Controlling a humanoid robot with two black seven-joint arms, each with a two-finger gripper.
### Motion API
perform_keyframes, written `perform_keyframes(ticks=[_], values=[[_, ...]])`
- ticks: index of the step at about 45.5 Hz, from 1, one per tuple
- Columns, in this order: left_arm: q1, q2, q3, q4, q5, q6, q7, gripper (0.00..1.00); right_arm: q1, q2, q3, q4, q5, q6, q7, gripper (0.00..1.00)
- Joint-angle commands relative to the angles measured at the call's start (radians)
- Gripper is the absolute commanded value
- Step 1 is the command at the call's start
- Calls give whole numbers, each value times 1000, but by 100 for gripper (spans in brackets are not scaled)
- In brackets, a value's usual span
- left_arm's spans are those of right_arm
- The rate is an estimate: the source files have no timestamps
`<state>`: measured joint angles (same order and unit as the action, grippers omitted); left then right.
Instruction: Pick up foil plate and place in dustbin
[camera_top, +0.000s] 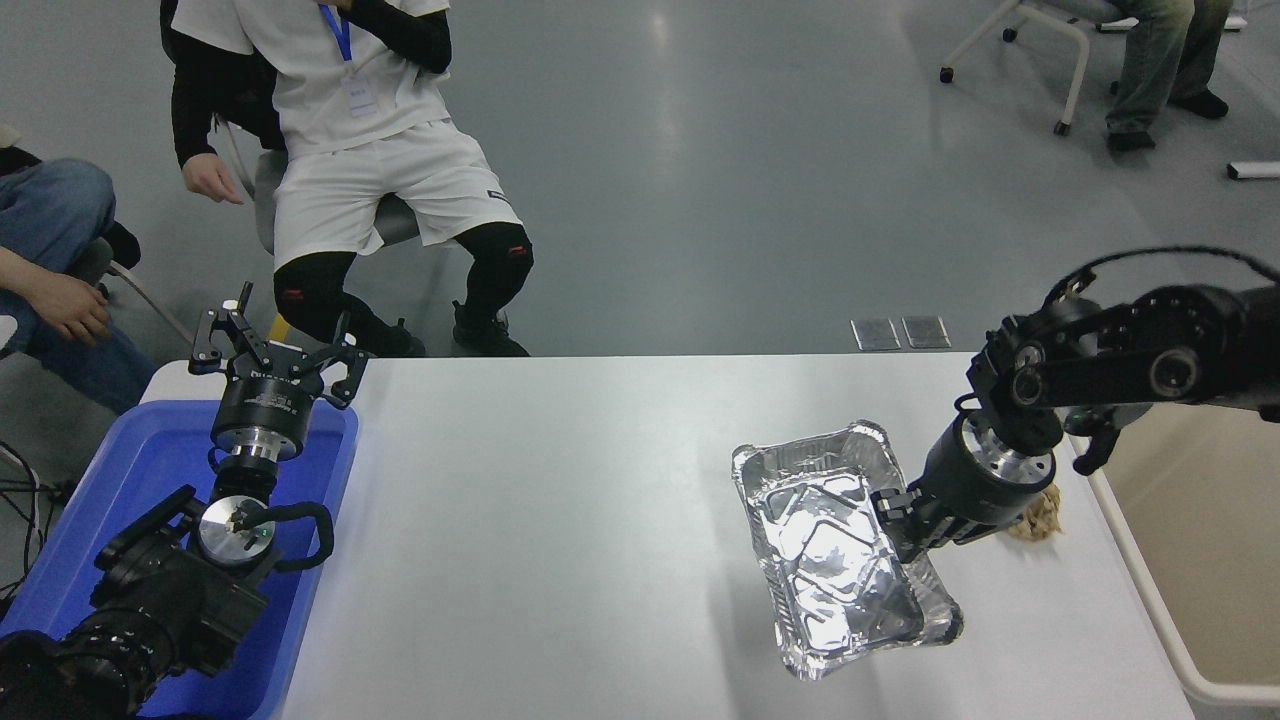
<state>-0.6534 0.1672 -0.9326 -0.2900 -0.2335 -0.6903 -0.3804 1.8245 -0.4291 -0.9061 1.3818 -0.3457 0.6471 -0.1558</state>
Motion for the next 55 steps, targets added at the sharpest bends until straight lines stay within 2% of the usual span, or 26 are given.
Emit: perform_keyframes(ticks=[1, 15, 55], values=[[0, 0, 0, 0, 0, 0, 0, 99, 145, -50, -27, 22, -1, 105, -28, 0], [0, 0, 0, 0, 0, 0, 0, 99, 262, -73, -28, 60, -10, 138, -57, 0], [0, 0, 0, 0, 0, 0, 0, 99, 423, -132, -63, 65, -67, 138, -57, 0]])
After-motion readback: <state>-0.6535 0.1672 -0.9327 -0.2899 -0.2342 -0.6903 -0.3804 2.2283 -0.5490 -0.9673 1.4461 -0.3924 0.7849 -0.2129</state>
